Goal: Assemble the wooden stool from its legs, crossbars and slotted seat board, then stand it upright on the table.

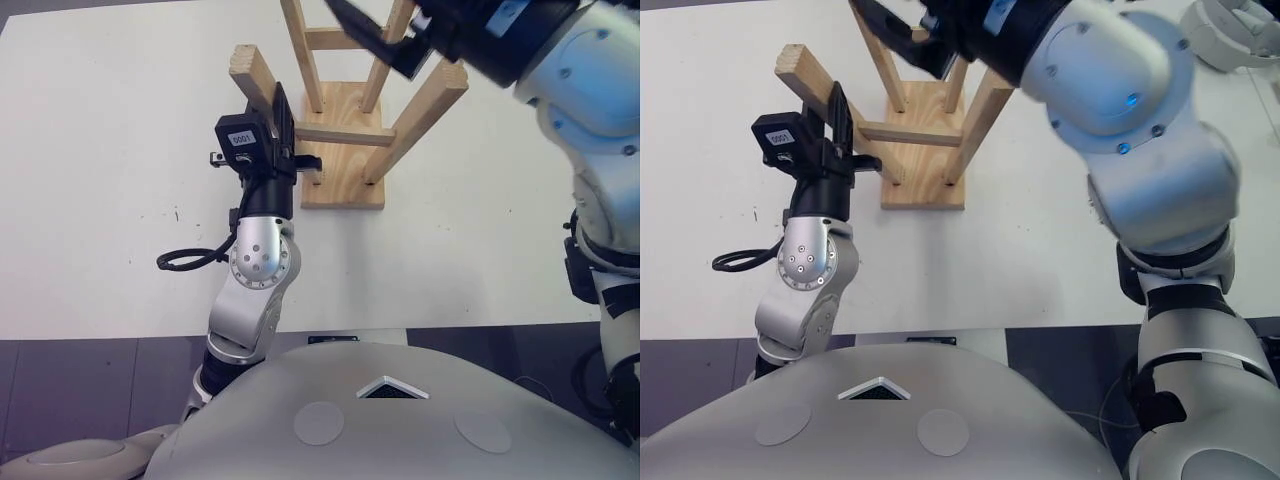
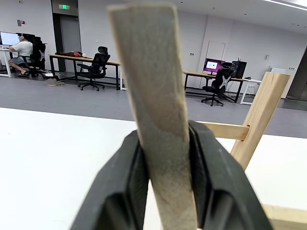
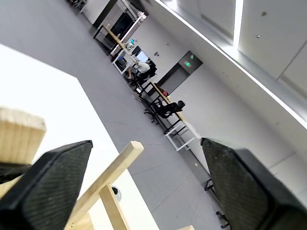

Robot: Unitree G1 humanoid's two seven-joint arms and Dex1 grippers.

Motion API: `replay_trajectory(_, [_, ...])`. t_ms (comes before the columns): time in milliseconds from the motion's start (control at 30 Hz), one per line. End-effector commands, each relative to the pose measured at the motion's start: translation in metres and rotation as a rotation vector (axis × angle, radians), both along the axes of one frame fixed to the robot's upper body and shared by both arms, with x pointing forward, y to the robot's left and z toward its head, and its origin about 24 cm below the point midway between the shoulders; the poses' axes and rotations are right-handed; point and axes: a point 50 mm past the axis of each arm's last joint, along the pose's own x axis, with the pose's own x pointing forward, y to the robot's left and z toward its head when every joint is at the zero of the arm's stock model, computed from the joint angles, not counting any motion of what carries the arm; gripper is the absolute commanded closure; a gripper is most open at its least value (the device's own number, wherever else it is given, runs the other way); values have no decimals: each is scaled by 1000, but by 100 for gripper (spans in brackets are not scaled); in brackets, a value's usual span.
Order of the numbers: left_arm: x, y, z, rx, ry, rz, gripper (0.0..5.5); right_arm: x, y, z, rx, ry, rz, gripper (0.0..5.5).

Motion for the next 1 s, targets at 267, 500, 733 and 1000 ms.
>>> replay_trajectory(267, [10,-13,-11,-21,79,33,447,13,23,-76,-513,-84,78,129])
replay_trajectory(500, [9,-26,-9,19,51,-30,447,10,20,-108,-609,62,72,129])
replay_trajectory(733, [11,-27,-12,72,65,-38,447,3,12,-86,-486,64,80,129])
replay_trajectory(1000, [12,-30,-13,113,69,-53,447,-14,-5,-137,-649,292,114,129])
